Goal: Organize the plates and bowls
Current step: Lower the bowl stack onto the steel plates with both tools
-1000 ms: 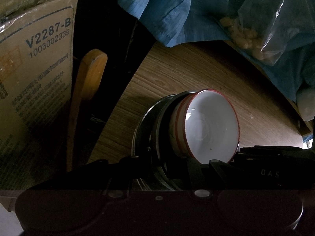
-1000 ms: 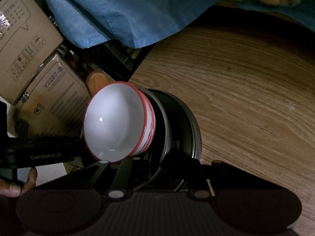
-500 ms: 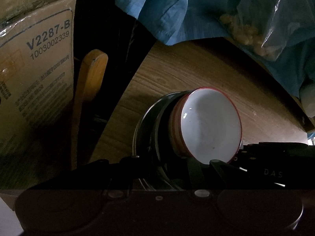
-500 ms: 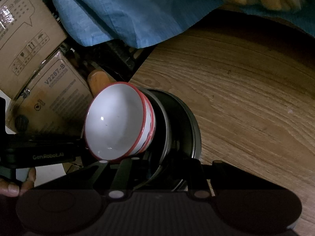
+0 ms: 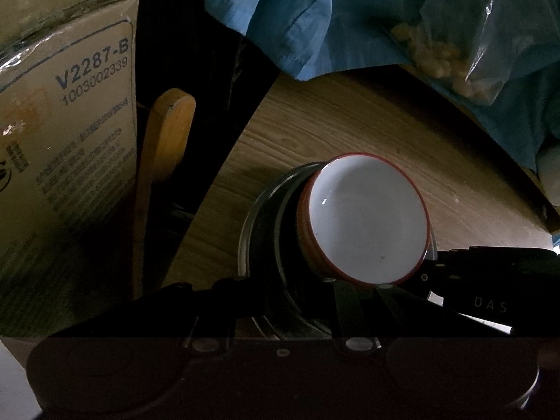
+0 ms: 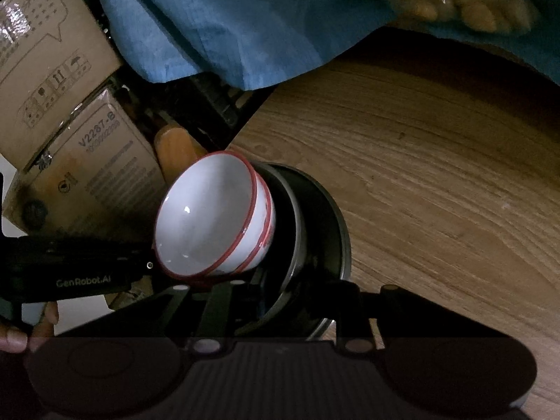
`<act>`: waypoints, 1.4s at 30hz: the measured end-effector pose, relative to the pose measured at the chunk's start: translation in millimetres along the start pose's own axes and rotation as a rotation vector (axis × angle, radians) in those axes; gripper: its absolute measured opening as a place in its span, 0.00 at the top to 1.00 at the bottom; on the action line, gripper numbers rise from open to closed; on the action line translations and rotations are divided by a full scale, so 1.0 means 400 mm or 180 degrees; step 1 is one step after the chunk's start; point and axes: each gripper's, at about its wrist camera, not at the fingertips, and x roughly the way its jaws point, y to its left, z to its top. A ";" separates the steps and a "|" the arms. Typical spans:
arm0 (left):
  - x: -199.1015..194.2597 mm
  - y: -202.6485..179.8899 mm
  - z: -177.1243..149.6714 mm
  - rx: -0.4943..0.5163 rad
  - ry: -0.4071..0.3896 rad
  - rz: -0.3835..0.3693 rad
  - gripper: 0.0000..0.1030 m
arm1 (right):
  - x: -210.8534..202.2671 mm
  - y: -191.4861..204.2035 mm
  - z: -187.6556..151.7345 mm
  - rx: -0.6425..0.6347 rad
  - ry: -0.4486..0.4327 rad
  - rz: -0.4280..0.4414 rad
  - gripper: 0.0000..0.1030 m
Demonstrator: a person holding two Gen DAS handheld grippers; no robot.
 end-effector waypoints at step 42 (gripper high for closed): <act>-0.043 -0.001 -0.036 0.0084 -0.0181 0.0129 0.20 | -0.031 0.026 -0.042 -0.0143 -0.0241 -0.0041 0.26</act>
